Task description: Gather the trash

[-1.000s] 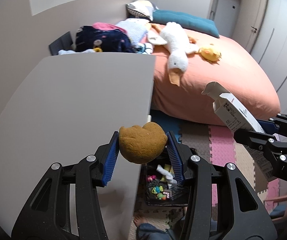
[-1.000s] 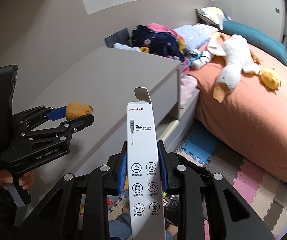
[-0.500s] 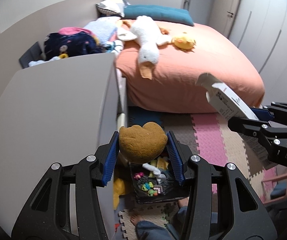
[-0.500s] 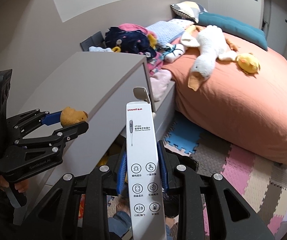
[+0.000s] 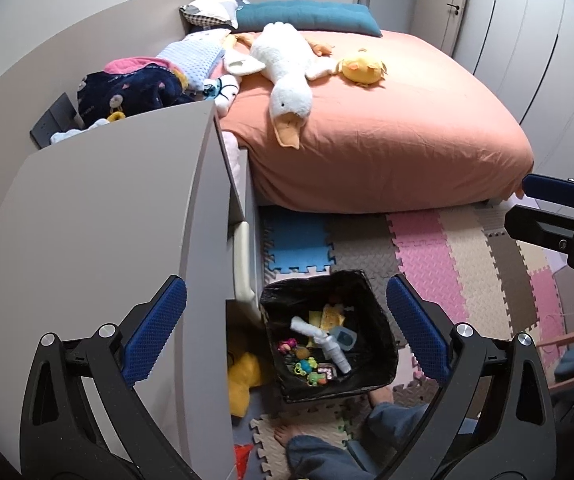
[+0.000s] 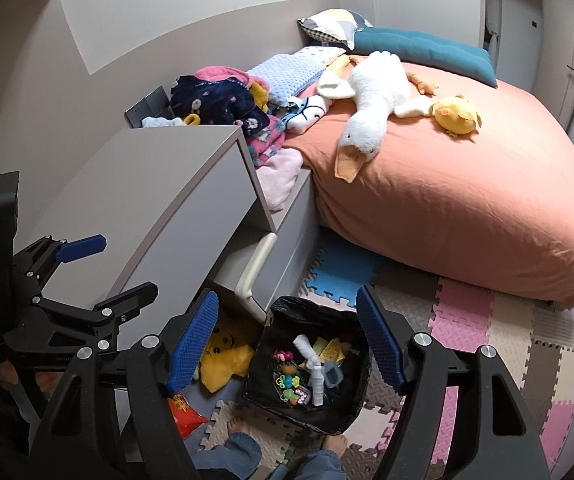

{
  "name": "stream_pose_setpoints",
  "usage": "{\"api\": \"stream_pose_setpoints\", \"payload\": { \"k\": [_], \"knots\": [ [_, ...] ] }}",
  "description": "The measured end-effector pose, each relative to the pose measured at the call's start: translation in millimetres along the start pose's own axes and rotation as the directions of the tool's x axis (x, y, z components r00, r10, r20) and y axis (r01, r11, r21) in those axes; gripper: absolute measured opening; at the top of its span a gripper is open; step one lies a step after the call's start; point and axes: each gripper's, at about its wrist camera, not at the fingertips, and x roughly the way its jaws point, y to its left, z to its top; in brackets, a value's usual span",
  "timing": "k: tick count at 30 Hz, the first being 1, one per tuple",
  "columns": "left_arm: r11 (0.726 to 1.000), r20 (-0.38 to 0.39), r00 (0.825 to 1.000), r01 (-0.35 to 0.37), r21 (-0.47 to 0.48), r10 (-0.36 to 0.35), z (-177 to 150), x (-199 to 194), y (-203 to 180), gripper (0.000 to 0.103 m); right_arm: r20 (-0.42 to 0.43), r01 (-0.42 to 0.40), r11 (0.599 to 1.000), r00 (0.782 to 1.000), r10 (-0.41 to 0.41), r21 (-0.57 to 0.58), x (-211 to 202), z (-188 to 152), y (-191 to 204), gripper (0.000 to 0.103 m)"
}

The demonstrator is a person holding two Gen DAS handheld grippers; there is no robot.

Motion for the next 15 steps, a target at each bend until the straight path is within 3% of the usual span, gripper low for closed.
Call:
{"api": "stream_pose_setpoints", "payload": {
  "k": [15],
  "knots": [
    [1.0,-0.018,1.0,-0.002,0.005,0.002,-3.6,0.6,-1.0,0.096,0.002,-0.019,1.0,1.0,0.019,0.007,0.7,0.9,-0.3,0.072]
  ]
}}
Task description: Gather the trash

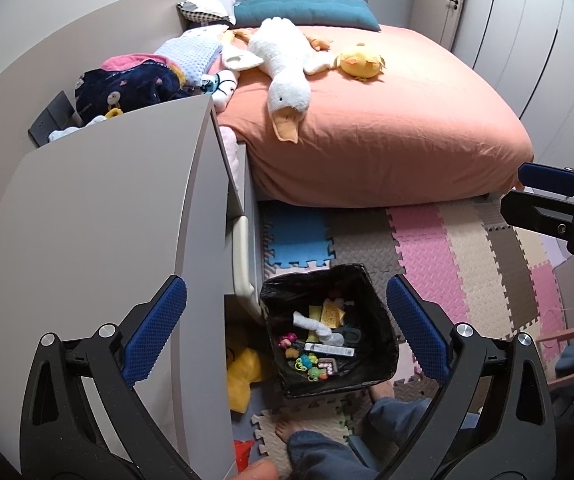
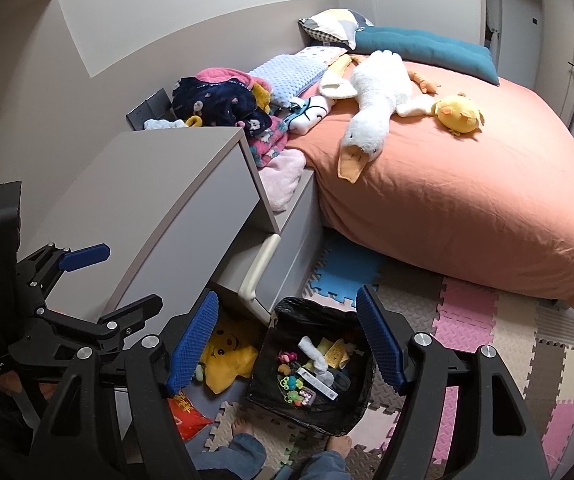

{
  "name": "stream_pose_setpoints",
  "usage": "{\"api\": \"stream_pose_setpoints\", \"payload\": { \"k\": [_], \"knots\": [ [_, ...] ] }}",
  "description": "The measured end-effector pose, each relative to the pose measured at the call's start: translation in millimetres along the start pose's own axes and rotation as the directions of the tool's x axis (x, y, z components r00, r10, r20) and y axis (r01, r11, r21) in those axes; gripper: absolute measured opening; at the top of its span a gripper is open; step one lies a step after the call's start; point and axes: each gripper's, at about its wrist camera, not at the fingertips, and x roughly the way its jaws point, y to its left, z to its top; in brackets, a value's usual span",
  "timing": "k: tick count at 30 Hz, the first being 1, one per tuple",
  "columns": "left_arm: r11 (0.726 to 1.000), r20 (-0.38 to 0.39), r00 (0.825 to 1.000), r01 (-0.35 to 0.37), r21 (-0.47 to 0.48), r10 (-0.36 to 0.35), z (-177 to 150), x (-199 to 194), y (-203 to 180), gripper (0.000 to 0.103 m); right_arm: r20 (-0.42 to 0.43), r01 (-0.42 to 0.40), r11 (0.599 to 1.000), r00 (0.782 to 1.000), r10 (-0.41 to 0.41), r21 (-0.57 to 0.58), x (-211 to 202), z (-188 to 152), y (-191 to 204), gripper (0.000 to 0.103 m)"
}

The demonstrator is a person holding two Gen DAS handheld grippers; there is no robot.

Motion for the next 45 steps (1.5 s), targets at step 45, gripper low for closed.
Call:
{"api": "stream_pose_setpoints", "payload": {
  "k": [45],
  "knots": [
    [1.0,0.005,1.0,0.013,-0.008,-0.013,0.2,-0.7,-1.2,0.096,-0.003,0.003,1.0,1.0,-0.003,-0.002,3.6,1.2,10.2,0.072]
  ]
}}
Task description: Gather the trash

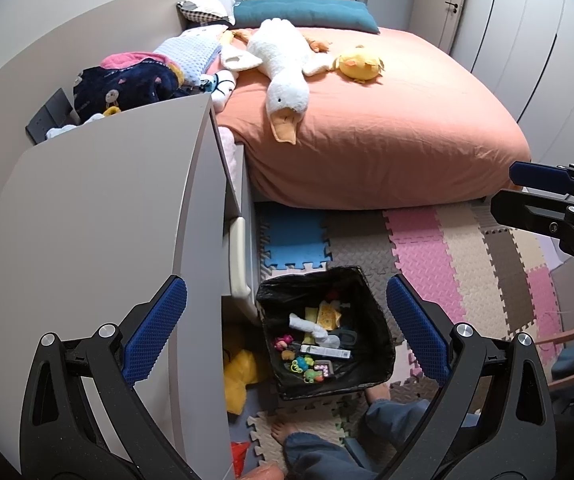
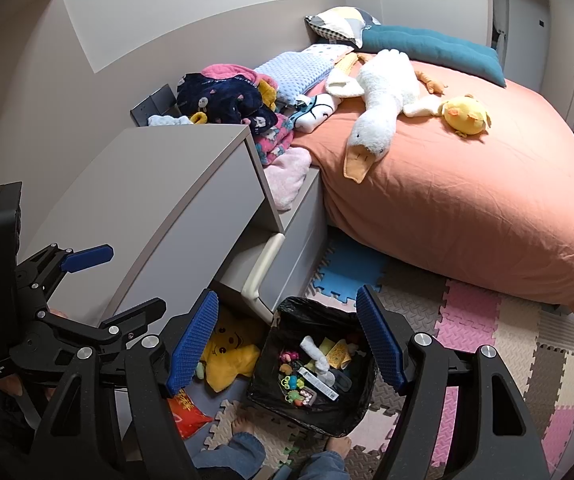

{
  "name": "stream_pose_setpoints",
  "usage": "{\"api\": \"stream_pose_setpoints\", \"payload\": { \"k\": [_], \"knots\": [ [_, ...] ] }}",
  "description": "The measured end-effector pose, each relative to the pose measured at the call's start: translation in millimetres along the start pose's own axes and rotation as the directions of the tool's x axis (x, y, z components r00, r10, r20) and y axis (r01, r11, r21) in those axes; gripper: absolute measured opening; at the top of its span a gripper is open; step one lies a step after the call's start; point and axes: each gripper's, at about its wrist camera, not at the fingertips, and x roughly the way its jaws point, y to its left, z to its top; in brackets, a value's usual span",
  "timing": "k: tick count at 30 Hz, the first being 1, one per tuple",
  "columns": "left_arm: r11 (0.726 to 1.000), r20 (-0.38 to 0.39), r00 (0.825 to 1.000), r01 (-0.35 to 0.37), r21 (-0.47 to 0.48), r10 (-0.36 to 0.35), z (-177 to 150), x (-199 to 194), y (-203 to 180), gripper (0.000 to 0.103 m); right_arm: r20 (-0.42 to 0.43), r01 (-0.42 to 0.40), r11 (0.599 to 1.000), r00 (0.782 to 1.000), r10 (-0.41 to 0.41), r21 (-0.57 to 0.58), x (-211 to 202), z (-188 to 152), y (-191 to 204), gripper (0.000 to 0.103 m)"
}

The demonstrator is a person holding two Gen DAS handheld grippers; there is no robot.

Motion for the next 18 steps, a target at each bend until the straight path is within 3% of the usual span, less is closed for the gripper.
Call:
{"api": "stream_pose_setpoints", "payload": {
  "k": [18],
  "knots": [
    [1.0,0.008,1.0,0.027,0.015,-0.028,1.5,2.7,-7.5,0.096,-0.001,-0.001,1.0,1.0,0.001,0.002,-0.3,0.8,-1.3,0.072]
  ]
}}
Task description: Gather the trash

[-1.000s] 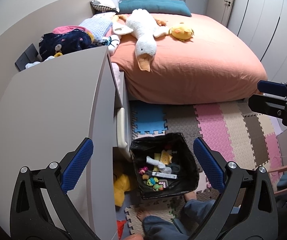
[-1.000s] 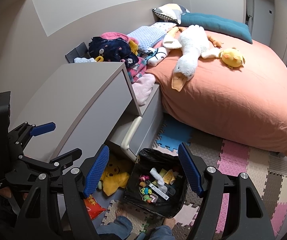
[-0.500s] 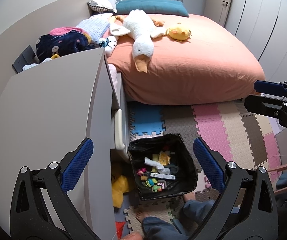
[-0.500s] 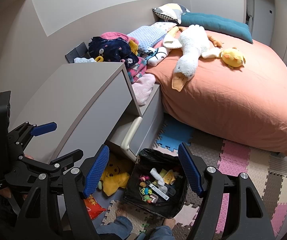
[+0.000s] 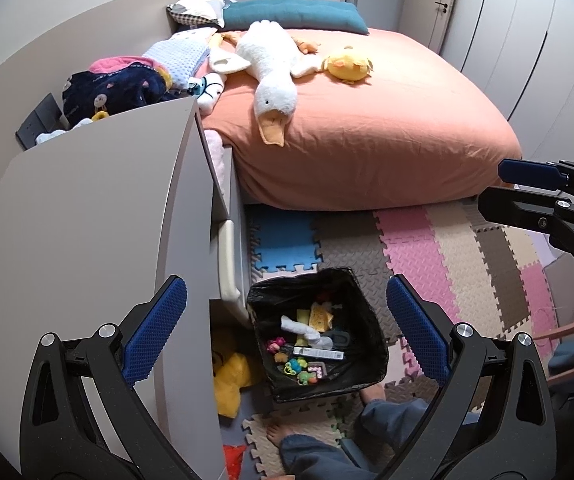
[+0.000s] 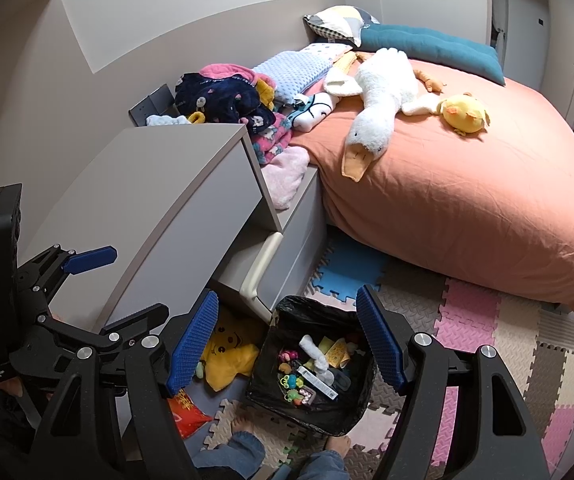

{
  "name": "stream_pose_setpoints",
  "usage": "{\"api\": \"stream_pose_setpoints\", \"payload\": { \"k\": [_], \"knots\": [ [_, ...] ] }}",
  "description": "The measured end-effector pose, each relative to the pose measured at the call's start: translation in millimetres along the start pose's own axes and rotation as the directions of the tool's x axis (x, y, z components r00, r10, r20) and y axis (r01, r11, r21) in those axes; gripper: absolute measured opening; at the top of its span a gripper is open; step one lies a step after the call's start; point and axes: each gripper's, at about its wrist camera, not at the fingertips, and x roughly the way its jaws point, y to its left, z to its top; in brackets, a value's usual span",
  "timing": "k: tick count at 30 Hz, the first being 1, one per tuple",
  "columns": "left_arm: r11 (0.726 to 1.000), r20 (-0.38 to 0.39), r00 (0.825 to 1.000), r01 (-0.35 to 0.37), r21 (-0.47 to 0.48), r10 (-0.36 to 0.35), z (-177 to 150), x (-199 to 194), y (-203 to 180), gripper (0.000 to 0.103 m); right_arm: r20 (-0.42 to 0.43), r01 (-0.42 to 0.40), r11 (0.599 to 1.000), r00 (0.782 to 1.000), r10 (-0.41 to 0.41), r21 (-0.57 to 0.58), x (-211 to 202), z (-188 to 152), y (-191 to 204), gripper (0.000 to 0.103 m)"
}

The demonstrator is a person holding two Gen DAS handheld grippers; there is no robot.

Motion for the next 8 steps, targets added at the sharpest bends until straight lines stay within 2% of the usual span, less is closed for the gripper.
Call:
{"api": "stream_pose_setpoints", "payload": {
  "k": [8],
  "knots": [
    [1.0,-0.014,1.0,-0.006,0.014,0.006,-0.3,1.9,-3.4,0.096,-0.001,-0.002,1.0,1.0,0.002,-0.004,2.0,-0.1,-2.3,0.072]
  ]
}}
